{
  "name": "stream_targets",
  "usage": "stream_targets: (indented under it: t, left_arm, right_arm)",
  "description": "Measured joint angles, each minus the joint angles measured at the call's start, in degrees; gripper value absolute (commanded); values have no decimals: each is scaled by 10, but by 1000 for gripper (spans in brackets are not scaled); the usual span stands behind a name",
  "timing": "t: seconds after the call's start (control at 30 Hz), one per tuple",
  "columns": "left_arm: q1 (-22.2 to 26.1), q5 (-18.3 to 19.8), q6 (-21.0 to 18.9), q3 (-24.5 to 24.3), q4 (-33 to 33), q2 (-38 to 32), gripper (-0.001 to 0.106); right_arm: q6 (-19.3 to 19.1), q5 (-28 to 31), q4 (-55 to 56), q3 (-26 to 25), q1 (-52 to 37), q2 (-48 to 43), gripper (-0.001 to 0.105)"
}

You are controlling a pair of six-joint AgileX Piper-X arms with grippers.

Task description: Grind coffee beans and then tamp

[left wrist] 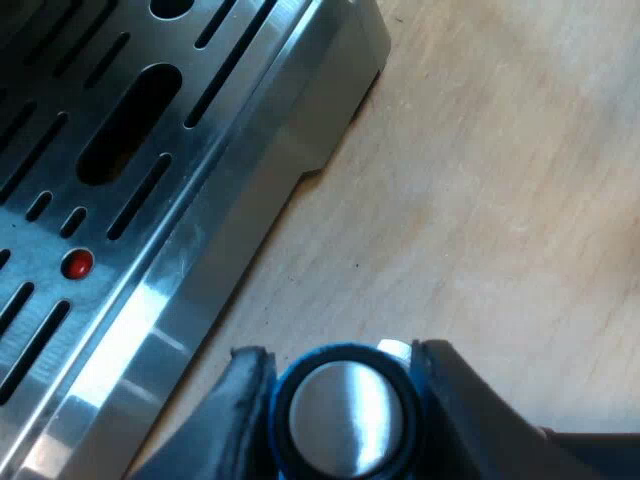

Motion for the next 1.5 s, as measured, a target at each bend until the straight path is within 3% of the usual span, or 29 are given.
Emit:
stream_targets:
  t: [1.5]
  left_arm:
    - [1,40,4,44,-61,16,7]
  right_arm:
    - [0,0,0,0,0,0,52]
